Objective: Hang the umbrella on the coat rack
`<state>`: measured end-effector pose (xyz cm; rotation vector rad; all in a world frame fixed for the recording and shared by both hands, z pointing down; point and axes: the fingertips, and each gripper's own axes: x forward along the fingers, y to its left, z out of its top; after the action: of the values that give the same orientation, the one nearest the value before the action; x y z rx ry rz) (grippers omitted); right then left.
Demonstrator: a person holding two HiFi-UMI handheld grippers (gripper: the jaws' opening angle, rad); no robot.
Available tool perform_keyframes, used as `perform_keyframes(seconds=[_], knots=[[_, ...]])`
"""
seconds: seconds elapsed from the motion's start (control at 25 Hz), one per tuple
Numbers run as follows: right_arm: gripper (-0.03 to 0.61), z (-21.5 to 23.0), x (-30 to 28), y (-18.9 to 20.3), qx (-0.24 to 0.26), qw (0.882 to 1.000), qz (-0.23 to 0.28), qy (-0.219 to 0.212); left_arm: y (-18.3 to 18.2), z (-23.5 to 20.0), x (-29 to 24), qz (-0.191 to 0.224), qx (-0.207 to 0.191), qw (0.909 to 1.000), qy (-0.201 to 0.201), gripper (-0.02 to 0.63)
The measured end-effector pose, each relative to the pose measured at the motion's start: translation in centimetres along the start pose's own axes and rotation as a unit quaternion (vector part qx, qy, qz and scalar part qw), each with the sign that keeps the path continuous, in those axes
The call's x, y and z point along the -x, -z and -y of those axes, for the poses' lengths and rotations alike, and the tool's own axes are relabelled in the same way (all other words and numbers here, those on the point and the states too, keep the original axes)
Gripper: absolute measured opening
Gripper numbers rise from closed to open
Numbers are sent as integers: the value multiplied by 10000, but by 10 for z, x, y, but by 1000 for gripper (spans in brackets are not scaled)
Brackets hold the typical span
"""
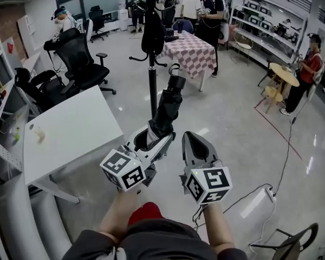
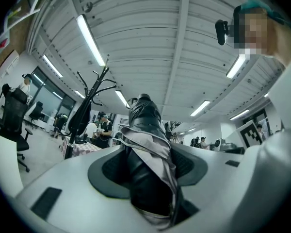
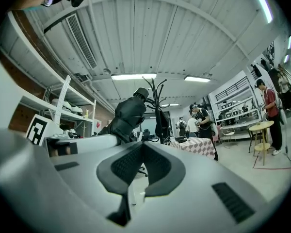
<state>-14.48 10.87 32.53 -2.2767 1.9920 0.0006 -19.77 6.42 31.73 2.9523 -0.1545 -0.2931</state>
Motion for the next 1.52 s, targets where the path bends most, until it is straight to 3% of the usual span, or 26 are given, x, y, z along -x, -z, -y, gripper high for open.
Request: perform_keyframes(seconds=[0.6,0.96,1.52], knots=[[17,45,-48,-24,158,9995,278,84,-21,-37,-57,241,-333,9991,-70,232],[17,96,-110,-14,122,9996,181,163,-21,-97,-118,342,-318,9988,-121,230],[17,152,-235,-31,159,9993,282,-174,-29,-191,-210,318,-365,9983,-317,232]])
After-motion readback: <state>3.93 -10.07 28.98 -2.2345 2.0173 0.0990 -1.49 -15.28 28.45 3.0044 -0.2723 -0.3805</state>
